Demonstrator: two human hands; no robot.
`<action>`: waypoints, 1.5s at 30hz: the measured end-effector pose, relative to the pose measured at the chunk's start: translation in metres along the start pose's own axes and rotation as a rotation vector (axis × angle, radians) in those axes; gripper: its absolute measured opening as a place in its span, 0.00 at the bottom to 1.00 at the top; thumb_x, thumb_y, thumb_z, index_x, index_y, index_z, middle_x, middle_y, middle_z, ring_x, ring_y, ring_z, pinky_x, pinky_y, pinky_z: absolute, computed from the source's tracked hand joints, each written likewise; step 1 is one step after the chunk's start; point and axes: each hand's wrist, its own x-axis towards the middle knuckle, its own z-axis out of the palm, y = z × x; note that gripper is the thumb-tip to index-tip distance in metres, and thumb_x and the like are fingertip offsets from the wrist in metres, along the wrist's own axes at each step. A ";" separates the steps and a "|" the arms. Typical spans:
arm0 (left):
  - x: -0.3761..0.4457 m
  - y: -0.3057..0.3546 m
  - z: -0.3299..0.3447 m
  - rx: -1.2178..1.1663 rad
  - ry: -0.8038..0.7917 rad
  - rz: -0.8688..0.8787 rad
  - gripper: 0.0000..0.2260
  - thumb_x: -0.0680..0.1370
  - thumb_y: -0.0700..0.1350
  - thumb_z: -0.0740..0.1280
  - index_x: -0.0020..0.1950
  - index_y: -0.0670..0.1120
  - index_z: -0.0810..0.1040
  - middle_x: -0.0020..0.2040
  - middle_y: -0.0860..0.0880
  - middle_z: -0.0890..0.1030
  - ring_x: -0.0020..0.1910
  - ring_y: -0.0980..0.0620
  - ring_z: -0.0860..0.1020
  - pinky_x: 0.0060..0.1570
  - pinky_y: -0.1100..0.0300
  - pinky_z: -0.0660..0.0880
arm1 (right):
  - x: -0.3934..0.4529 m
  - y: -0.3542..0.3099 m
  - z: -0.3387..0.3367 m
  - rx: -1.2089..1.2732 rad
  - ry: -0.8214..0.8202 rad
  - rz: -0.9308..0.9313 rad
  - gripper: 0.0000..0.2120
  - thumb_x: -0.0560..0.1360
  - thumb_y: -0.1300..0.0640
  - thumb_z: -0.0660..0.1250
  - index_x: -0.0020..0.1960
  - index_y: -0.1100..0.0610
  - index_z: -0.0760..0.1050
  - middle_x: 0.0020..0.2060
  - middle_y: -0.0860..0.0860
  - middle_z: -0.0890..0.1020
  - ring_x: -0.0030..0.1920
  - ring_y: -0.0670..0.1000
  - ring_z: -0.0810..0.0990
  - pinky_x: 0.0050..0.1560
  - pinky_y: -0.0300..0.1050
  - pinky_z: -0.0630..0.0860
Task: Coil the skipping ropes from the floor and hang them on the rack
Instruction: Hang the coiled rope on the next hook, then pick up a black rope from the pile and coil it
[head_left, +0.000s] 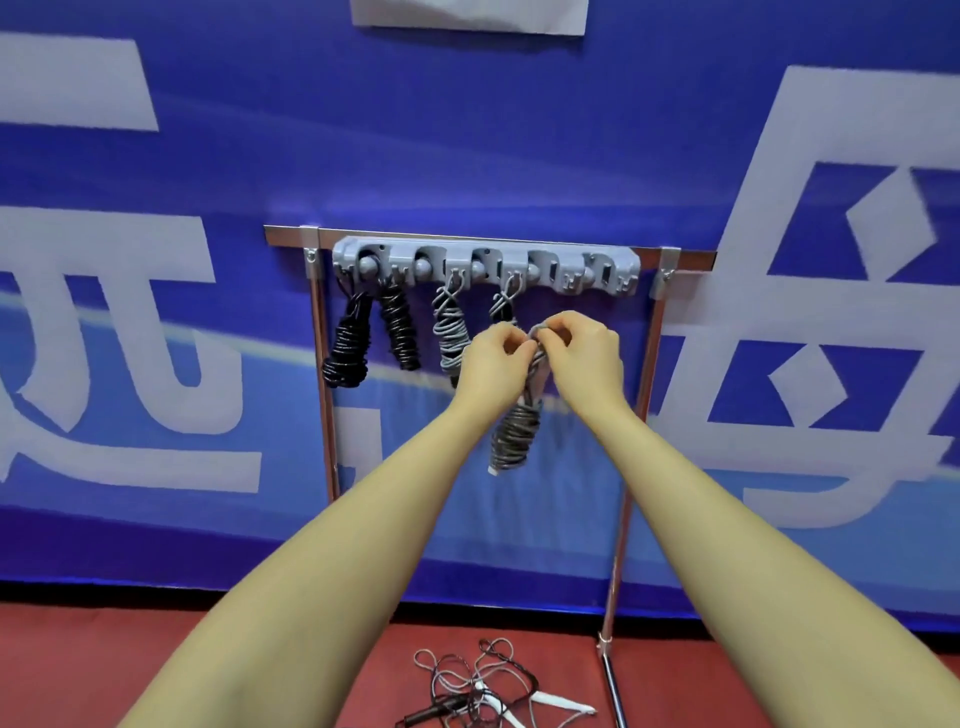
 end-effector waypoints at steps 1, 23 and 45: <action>0.010 0.003 0.005 -0.011 0.009 0.001 0.04 0.76 0.42 0.65 0.42 0.45 0.78 0.40 0.49 0.81 0.44 0.48 0.78 0.48 0.56 0.73 | 0.011 0.002 0.000 0.060 0.011 0.015 0.06 0.75 0.56 0.65 0.46 0.53 0.81 0.43 0.49 0.84 0.48 0.52 0.80 0.47 0.49 0.75; 0.132 0.000 0.081 -0.119 0.046 -0.156 0.08 0.75 0.41 0.66 0.37 0.42 0.80 0.29 0.48 0.77 0.32 0.48 0.74 0.38 0.55 0.75 | 0.114 0.066 0.031 0.288 0.289 0.100 0.05 0.77 0.63 0.63 0.43 0.57 0.75 0.37 0.49 0.78 0.47 0.57 0.78 0.47 0.47 0.73; -0.051 -0.162 0.009 0.102 -0.124 -0.378 0.06 0.77 0.41 0.59 0.43 0.44 0.75 0.39 0.49 0.78 0.43 0.45 0.81 0.34 0.56 0.75 | -0.082 0.114 0.135 0.253 -0.127 0.325 0.10 0.74 0.70 0.56 0.49 0.59 0.73 0.36 0.46 0.73 0.39 0.50 0.73 0.36 0.38 0.70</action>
